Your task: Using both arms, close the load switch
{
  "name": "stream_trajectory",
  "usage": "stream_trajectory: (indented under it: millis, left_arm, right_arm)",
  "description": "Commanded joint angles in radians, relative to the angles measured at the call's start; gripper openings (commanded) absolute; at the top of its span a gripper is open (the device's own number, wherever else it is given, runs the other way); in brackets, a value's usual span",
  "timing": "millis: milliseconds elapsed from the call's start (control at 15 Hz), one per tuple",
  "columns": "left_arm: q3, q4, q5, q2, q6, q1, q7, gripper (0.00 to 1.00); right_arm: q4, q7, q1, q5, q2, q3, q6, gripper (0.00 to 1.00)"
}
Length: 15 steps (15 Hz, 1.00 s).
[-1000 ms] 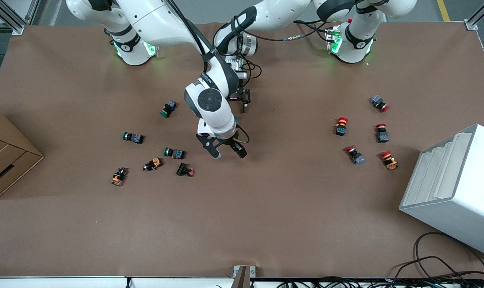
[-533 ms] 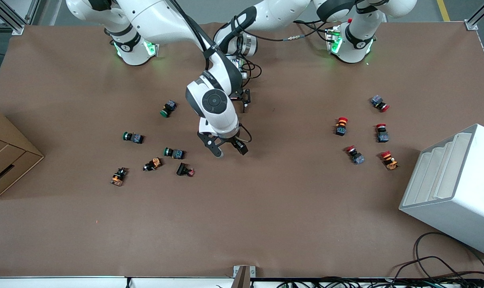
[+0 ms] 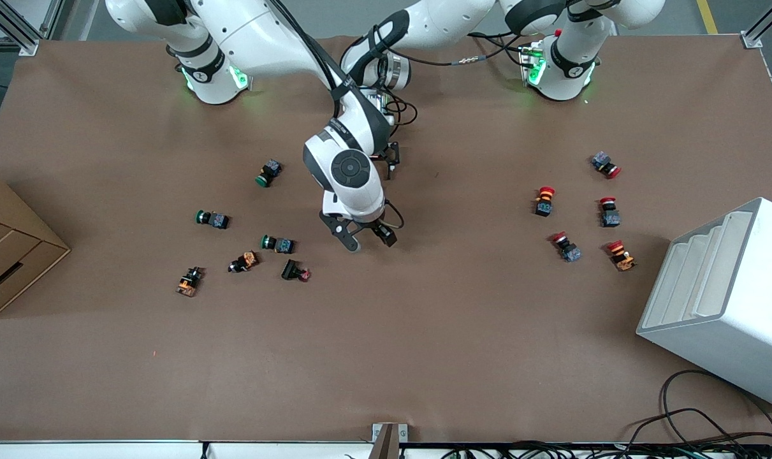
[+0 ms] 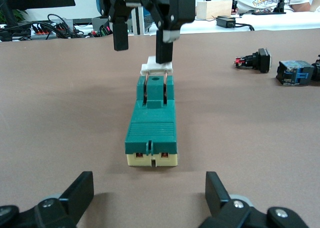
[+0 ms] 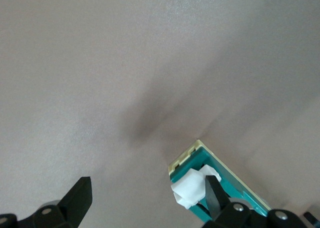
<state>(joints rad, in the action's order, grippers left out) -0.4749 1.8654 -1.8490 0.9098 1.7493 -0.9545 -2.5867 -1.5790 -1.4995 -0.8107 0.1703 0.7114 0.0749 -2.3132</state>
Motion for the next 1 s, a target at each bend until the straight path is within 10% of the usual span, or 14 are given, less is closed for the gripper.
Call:
stream_trajectory:
  millis: [0, 933]
  left_arm:
    - [0.007, -0.015, -0.007, 0.032, 0.004, -0.015, -0.010, 0.98]
    - [0.002, -0.041, 0.033, 0.015, 0.006, -0.010, 0.043, 0.98]
  right_arm:
    - [0.008, 0.007, 0.016, -0.020, 0.006, -0.006, -0.008, 1.00]
    - [0.065, 0.063, 0.065, -0.017, 0.023, -0.006, -0.025, 1.00]
